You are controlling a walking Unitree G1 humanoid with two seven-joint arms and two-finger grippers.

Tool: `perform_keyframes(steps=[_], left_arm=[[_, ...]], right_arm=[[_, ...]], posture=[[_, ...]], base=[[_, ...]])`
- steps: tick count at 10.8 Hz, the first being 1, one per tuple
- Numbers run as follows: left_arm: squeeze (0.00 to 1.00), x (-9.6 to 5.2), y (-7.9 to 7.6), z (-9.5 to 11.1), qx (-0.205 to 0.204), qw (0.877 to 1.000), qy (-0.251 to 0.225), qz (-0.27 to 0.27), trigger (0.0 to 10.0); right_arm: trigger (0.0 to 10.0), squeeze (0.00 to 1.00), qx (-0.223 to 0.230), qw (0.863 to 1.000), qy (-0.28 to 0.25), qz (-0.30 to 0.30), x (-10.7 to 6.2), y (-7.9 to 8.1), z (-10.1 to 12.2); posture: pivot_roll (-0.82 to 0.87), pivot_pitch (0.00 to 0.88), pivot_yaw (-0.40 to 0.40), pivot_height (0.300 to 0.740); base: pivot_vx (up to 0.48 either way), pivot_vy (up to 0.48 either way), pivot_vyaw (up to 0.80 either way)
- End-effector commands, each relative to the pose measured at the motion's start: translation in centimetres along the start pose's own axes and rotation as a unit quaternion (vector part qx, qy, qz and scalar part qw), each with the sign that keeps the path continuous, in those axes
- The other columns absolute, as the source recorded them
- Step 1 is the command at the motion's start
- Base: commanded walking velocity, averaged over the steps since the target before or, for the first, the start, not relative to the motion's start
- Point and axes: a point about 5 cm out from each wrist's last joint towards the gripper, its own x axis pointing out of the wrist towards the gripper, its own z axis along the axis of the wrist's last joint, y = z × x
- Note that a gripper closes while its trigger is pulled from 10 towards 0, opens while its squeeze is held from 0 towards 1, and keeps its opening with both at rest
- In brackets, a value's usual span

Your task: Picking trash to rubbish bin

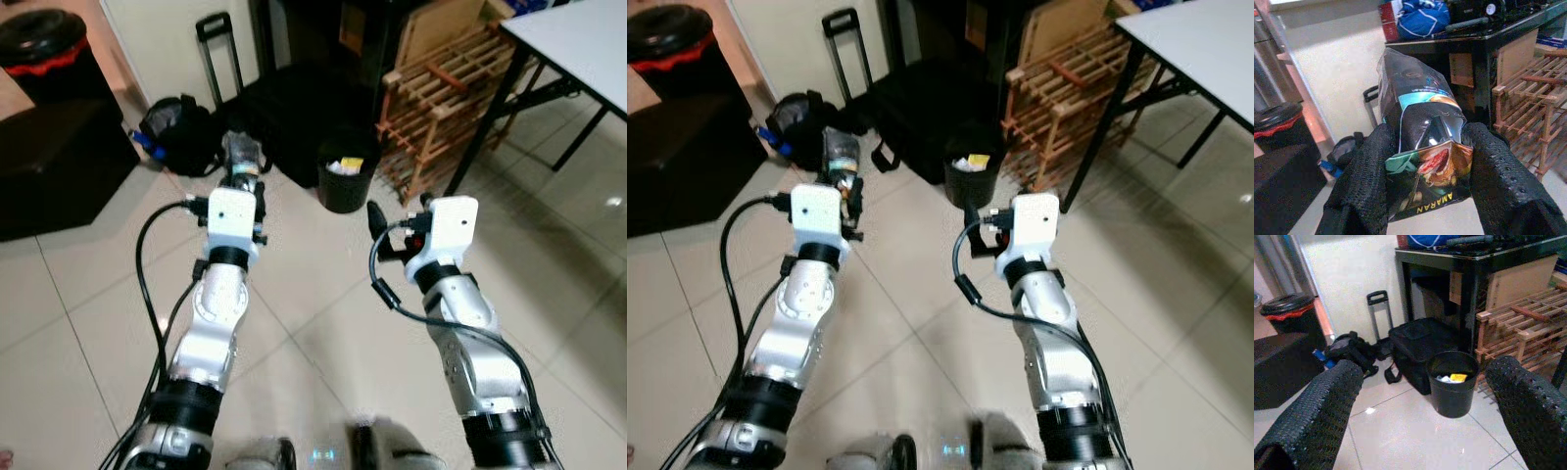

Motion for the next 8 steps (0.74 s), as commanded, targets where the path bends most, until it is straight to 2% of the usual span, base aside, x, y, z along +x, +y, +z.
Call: perform_keyframes(steps=[1,3,8], left_arm=[[0.0,-0.15,-0.48,-0.06,-0.002,1.0,0.004,-0.006,10.0],[0.0,-0.09,-0.4,-0.06,-0.002,1.0,0.004,-0.004,10.0],[0.0,-0.05,-0.26,-0.04,-0.001,1.0,0.005,-0.003,10.0]], right_arm=[[10.0,0.0,0.006,1.0,0.008,-0.012,-0.25,-0.62,-0.21],[10.0,0.0,0.009,1.0,0.011,-0.008,-0.17,-0.57,-0.25],[10.0,0.0,0.008,1.0,0.014,-0.007,-0.13,-0.38,-0.31]], posture=[[-0.02,0.239,0.039,0.74],[-0.02,0.24,0.037,0.74],[-0.02,0.242,0.039,0.74]], base=[[0.48,0.0,0.0],[0.48,0.0,-0.68],[0.48,0.0,0.0]])
